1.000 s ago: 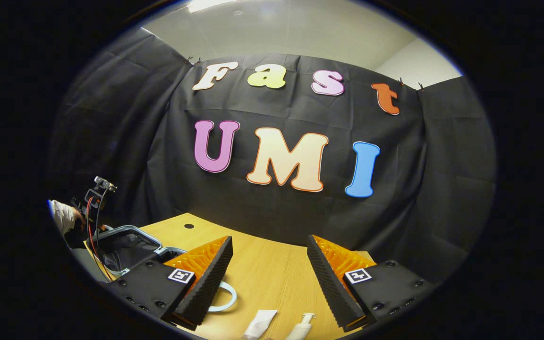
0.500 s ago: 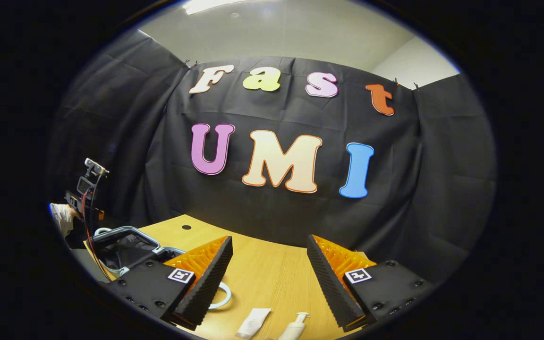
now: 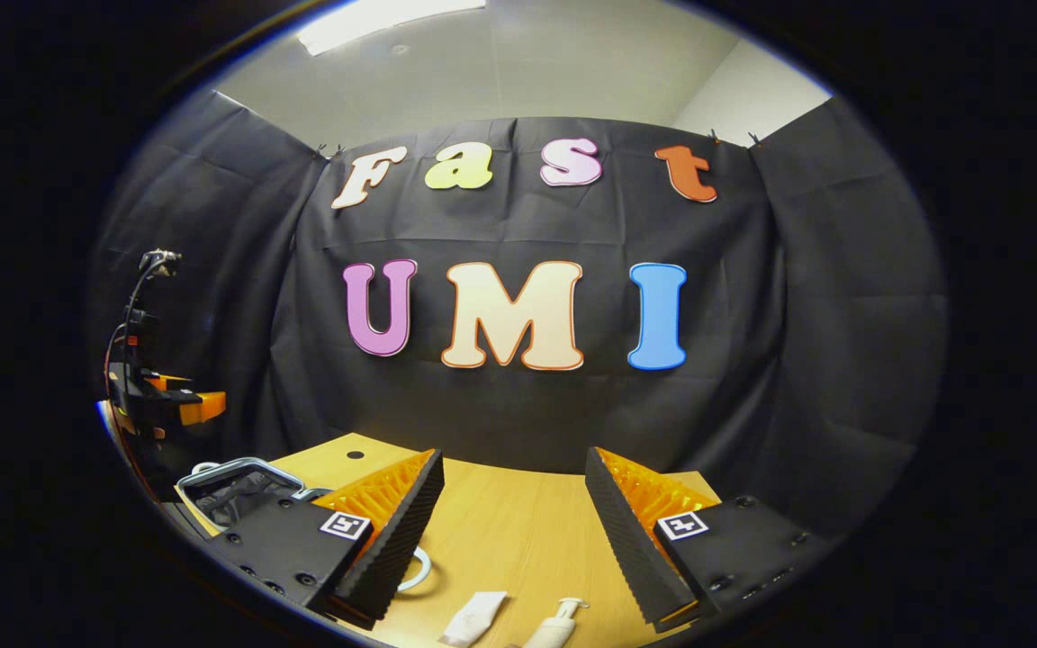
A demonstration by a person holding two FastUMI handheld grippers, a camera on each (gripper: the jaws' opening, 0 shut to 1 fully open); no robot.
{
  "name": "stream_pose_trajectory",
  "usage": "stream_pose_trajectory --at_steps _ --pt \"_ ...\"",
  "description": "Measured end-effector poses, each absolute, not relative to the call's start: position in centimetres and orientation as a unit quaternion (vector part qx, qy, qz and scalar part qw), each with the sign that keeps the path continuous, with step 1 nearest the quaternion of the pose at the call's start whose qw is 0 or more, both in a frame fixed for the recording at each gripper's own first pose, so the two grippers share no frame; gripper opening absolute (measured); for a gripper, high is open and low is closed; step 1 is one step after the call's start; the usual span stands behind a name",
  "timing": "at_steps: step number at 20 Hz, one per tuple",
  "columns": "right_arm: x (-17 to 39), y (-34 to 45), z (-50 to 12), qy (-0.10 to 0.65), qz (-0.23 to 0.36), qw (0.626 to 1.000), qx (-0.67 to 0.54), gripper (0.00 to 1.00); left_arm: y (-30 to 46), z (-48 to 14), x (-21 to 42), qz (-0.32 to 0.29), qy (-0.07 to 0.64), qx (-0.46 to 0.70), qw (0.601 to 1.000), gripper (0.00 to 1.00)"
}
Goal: First open the suitcase, pack the skin care products into it, and then close the suitcase.
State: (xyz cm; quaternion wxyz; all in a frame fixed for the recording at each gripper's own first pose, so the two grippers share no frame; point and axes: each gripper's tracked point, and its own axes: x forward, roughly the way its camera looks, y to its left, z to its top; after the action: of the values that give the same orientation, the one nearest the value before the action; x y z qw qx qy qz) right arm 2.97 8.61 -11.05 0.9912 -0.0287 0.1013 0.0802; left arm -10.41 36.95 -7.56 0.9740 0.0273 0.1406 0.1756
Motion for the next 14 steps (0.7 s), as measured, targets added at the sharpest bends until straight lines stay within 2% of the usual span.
stream_pose_trajectory --at_steps 4,10,14 --pt "1.5 5.2 -11.8 0.112 0.058 0.992 -0.018 1.00 30.8 -6.5 -15.9 0.093 0.154 -0.012 0.984 0.94" --pt "-0.1 2.0 -12.8 0.128 0.044 0.991 0.003 1.00 17.6 -8.9 -13.0 -0.019 0.178 -0.034 0.983 0.95" --pt "-0.1 -1.2 -13.3 0.134 0.023 0.991 0.001 1.00 13.1 -14.4 -13.0 -0.059 0.246 -0.058 0.966 0.94"
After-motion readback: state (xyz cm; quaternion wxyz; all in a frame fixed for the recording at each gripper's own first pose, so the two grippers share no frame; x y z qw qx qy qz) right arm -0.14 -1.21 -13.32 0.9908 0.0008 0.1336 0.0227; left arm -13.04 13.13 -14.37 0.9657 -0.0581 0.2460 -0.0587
